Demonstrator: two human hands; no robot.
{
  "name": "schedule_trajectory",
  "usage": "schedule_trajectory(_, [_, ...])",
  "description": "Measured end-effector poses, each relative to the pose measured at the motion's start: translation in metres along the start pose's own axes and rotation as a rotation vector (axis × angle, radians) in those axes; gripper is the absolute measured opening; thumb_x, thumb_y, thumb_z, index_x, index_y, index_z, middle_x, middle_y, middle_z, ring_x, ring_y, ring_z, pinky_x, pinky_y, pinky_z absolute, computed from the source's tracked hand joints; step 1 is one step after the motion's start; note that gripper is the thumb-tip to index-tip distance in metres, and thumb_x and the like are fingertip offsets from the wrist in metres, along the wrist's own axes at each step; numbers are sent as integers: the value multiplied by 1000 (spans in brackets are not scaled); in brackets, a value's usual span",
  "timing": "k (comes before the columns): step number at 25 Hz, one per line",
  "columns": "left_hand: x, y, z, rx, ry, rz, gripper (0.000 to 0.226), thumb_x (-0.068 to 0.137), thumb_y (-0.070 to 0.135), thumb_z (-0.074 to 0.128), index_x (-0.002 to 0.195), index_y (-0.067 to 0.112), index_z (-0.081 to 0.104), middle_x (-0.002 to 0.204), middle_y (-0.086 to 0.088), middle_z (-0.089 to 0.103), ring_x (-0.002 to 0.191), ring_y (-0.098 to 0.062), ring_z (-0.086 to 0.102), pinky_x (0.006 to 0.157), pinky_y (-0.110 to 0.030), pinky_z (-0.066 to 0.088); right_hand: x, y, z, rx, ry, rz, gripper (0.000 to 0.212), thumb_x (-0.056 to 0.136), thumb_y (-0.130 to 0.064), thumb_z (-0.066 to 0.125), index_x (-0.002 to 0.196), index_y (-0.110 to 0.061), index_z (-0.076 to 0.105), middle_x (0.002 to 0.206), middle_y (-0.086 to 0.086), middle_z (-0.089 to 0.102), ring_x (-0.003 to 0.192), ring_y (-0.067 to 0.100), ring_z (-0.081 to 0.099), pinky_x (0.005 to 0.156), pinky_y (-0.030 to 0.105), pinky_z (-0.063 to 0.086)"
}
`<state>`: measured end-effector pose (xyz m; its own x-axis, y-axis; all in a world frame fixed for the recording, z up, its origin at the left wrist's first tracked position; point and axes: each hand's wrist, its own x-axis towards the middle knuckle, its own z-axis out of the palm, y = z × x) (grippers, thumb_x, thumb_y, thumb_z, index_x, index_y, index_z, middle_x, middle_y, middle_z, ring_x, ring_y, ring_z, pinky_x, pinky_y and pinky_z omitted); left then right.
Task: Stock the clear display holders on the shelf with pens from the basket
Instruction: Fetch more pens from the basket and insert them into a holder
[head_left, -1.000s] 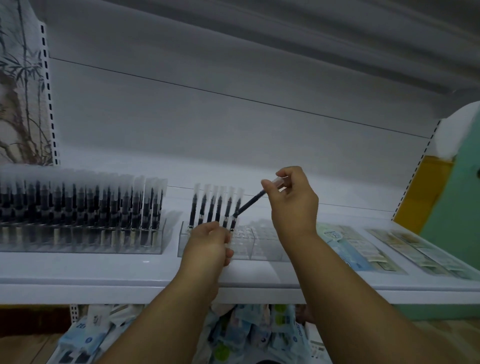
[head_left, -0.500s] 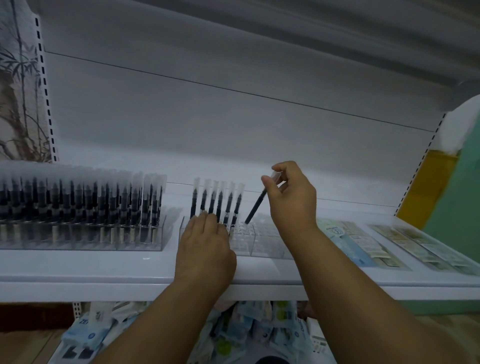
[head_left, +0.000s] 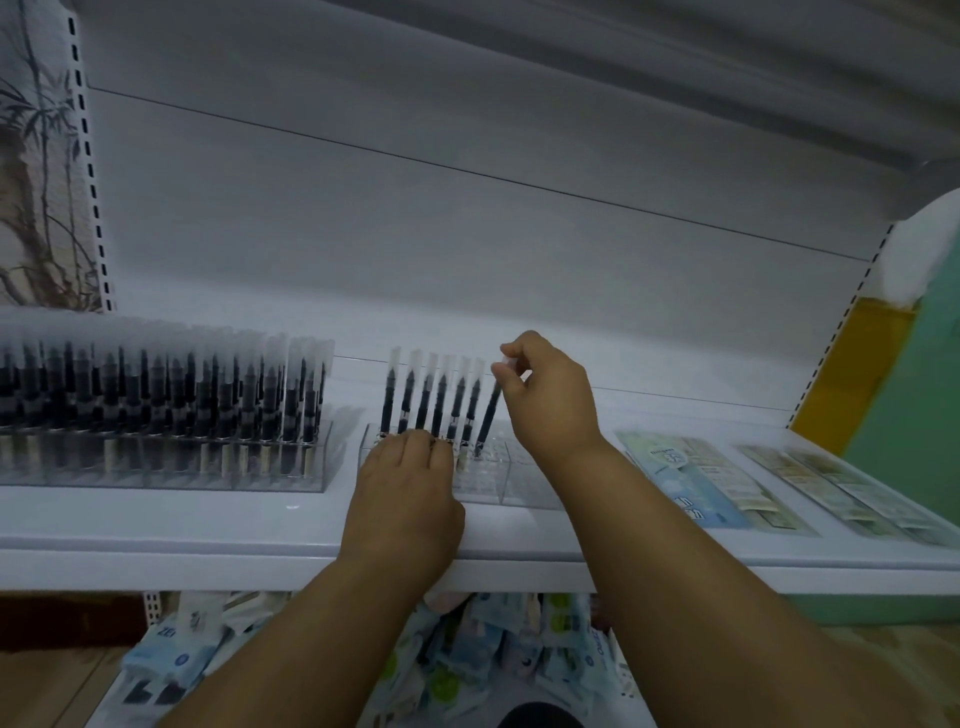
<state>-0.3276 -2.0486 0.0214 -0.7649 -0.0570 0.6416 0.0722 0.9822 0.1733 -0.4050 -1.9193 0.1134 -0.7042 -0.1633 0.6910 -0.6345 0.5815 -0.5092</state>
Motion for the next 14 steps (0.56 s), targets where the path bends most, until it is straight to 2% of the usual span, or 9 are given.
schedule_trajectory(5, [0, 0, -3, 14, -36, -10, 36, 56, 12, 76, 91, 8, 67, 87, -8, 62, 81, -28, 59, 78, -41, 51, 3, -3, -10, -102, -87, 47, 19, 101, -21, 49, 109, -12, 63, 108, -1, 67, 93, 15, 60, 80, 28, 48])
schedule_trajectory(8, [-3, 1, -7, 38, -51, 6, 34, 56, 14, 72, 89, 7, 66, 86, -9, 61, 80, -28, 59, 76, -40, 51, 11, -15, -19, -230, -241, 27, 24, 101, -21, 47, 119, -13, 61, 110, 5, 67, 98, 22, 61, 83, 31, 50])
schedule_trajectory(11, [-4, 0, -15, 66, -84, 33, 37, 56, 18, 70, 91, 8, 67, 87, -7, 61, 78, -26, 59, 76, -36, 51, 18, -33, -21, -300, -384, 0, 31, 99, -13, 46, 128, -13, 58, 121, 8, 63, 107, 26, 59, 86, 28, 45])
schedule_trajectory(14, [-4, 2, -21, 58, -103, 48, 38, 60, 20, 62, 96, 9, 68, 91, -4, 61, 81, -24, 60, 78, -34, 49, 15, -34, -19, -405, -356, 49, 24, 94, -2, 46, 114, -9, 57, 108, 9, 61, 96, 27, 59, 80, 32, 48])
